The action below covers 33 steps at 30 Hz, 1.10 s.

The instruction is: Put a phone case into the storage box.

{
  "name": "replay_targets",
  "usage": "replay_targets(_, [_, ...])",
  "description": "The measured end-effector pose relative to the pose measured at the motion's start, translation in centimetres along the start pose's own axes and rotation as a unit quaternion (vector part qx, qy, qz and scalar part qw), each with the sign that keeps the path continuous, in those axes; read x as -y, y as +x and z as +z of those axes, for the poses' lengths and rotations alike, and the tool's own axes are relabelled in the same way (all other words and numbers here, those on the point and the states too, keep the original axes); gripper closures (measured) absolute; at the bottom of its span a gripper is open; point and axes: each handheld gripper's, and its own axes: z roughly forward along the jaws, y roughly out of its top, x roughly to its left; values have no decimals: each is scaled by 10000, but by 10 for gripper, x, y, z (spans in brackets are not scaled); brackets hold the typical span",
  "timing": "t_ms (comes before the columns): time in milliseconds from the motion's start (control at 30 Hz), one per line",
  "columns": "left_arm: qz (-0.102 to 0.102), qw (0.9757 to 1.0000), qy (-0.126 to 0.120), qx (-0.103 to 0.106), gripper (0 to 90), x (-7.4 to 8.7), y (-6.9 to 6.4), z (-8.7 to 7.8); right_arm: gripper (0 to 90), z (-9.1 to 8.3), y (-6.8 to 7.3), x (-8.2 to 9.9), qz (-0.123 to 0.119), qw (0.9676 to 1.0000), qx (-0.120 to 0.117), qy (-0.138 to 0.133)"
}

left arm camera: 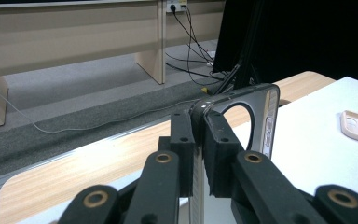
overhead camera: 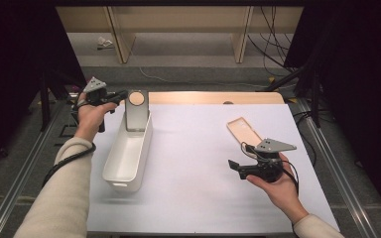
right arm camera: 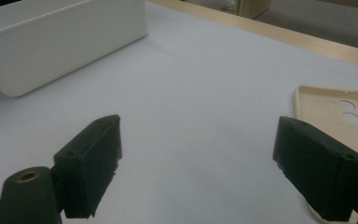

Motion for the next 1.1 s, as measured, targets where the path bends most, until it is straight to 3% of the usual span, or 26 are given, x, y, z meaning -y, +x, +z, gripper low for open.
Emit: replay_targets(1100, [-66, 9996, 243, -108, 812, 14, 3, 8, 162, 1, 0, 0, 8, 10000, -15, 25])
